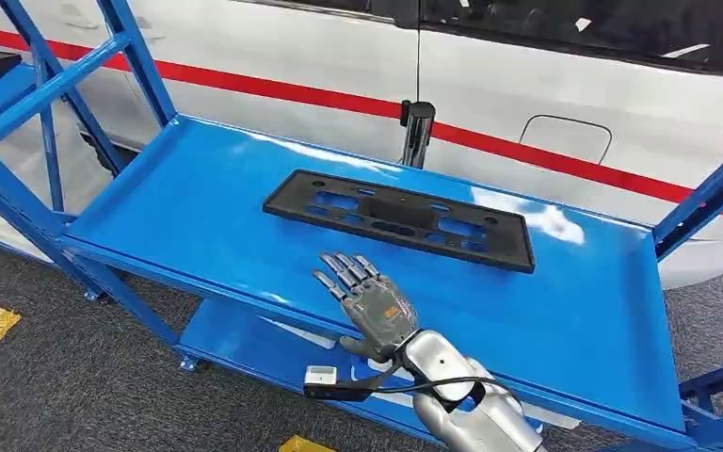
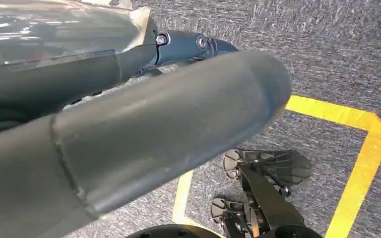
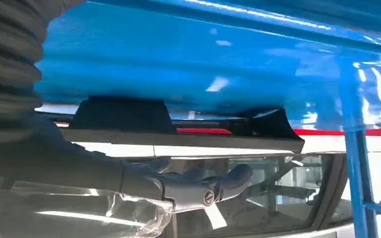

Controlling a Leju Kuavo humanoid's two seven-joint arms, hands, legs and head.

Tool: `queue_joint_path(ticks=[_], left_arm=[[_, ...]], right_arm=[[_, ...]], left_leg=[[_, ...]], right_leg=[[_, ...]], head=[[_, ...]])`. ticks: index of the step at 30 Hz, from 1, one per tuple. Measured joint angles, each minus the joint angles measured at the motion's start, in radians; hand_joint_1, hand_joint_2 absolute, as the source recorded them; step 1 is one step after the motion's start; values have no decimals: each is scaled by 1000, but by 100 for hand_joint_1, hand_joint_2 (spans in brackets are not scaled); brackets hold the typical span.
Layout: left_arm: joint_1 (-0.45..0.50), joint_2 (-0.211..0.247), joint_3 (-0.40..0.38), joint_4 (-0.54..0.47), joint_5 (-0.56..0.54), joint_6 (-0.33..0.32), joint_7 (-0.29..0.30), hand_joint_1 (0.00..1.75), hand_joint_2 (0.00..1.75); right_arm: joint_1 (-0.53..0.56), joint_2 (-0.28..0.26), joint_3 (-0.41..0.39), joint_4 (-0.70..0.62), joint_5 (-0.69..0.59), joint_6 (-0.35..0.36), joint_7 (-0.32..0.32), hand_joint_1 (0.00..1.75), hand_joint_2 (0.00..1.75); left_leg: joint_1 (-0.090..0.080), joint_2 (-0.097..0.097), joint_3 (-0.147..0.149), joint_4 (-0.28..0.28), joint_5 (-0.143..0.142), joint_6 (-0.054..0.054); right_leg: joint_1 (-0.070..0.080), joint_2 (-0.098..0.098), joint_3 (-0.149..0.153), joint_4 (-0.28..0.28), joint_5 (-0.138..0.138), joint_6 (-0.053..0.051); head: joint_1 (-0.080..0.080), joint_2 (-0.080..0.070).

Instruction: Take the parts from the cabinet and place them on the table.

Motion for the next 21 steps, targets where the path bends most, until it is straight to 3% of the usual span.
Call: queue_joint_path(ticks=[4, 10, 14, 16, 21], left_arm=[[-7, -2, 2, 0, -3, -29, -70, 0, 0], [-11, -8, 16, 0, -5, -39, -74, 0, 0], [-3, -9, 24, 1, -37, -28, -7, 0, 0], [5, -8, 24, 1, -44, -27, 3, 0, 0], [9, -8, 25, 1, -53, -27, 5, 0, 0]], right_arm=[[-19, 14, 3, 28, 64, -23, 47, 0, 175], [-18, 32, -31, 18, 49, -23, 58, 0, 175], [-37, 30, -131, -98, -93, -42, 37, 0, 175], [-50, 13, -189, -170, -148, -58, 20, 0, 175], [-50, -7, -248, -266, -170, -57, 9, 0, 175]], left_leg=[[0, 0, -1, 0, 3, 2], [1, -7, -8, 0, 12, 2], [1, -11, -18, 0, 19, 3], [0, -10, -18, 0, 22, 7], [-5, -10, -19, 0, 19, 10]], right_leg=[[0, 0, 0, 0, 2, 0], [1, -2, -6, 0, 5, 1], [0, -5, -16, 0, 11, 3], [-1, -5, -16, 0, 13, -1], [-4, -5, -17, 0, 16, 8]], head=[[0, 0], [0, 0], [0, 0], [1, 0], [0, 0]])
